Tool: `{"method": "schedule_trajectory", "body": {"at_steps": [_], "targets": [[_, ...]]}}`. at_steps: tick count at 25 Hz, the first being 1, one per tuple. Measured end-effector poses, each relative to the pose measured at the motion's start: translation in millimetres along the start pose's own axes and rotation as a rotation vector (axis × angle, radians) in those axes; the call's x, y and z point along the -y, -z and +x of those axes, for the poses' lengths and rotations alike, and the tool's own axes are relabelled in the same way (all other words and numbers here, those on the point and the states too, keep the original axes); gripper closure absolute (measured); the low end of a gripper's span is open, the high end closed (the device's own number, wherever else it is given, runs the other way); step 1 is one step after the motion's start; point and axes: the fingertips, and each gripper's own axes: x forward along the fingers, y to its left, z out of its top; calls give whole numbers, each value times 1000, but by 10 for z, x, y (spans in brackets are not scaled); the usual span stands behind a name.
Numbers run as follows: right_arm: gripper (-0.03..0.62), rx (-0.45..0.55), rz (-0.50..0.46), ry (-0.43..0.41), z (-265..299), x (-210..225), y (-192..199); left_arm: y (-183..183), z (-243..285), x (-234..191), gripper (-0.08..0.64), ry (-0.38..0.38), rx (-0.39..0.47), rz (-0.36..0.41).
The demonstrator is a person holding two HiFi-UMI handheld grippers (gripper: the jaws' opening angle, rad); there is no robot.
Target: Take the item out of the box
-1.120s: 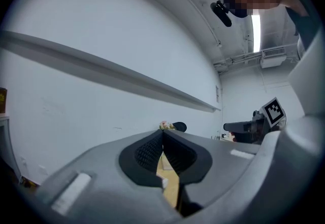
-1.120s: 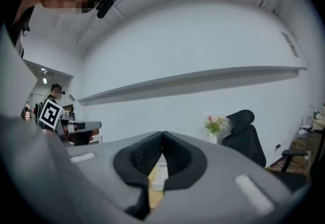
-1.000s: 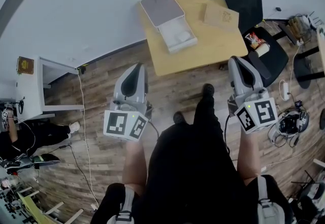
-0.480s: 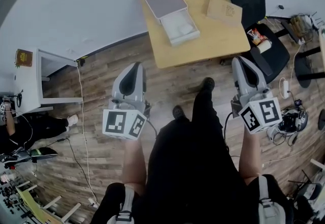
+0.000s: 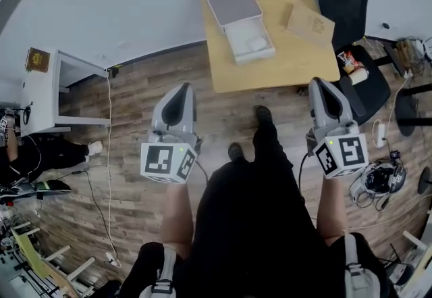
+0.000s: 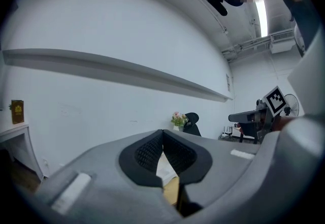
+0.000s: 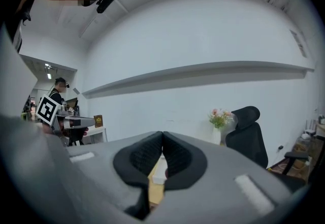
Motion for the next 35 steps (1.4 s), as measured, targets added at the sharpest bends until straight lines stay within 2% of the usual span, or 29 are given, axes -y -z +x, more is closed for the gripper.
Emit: {"method": "schedule_trajectory", "body": {"at_steps": [10,19,28,32,35], "targets": [[588,-32,-69,-82,764,317,-25,-93,534,-135,551,-75,-9,-14],[588,-41,-79,-234,1469,616,-95,-37,1158,-181,549,-136,-33,-37],[588,-109,-97,-384,2070,1112,95,33,1826,-19,549,-227,-70,-40],[588,-195,-100,-461,2236,1239,288,158,2025,66,549,-266,-120,-47],[588,-180,-105,-516,2342,1328,341,231,2141,179,549,-289,-138,-49]]}}
